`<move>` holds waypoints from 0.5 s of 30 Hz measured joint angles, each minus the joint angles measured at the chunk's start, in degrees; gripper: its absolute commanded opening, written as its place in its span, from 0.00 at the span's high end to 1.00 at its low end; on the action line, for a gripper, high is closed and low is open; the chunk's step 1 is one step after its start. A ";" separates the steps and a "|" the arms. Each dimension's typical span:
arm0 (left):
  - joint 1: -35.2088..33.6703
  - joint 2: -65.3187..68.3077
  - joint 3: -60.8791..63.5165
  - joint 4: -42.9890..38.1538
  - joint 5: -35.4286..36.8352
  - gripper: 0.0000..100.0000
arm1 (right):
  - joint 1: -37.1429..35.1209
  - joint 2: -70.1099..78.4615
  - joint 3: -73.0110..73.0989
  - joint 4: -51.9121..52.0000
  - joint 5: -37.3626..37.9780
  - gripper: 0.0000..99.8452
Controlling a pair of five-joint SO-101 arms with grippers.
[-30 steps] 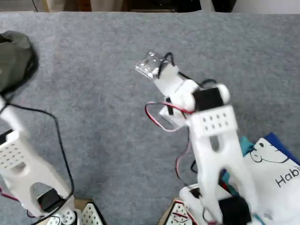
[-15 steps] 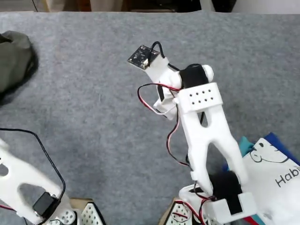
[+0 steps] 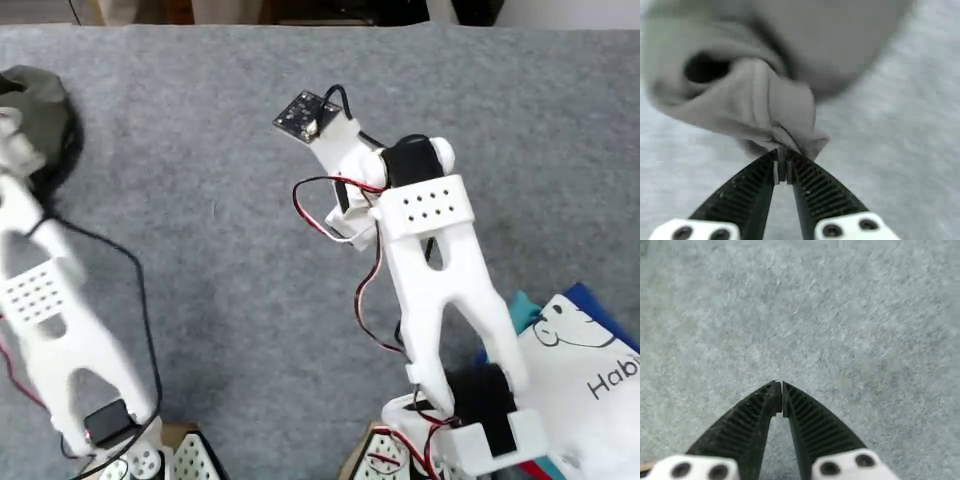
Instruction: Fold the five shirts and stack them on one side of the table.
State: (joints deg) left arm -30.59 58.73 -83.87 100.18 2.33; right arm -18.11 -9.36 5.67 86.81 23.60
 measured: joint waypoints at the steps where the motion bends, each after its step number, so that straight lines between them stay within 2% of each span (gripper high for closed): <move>1: 2.55 -0.18 0.09 0.00 0.44 0.98 | 1.23 0.00 0.00 -0.88 0.09 0.99; 8: 20.84 -0.26 4.75 0.00 5.98 0.98 | 14.42 0.00 5.45 -10.11 2.64 0.99; 15: 44.84 -0.26 9.76 0.00 10.02 0.98 | 27.87 0.00 10.02 -17.93 7.91 0.99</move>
State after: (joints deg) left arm 14.24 58.46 -74.11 100.18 12.35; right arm 9.76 -9.36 15.69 68.88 31.52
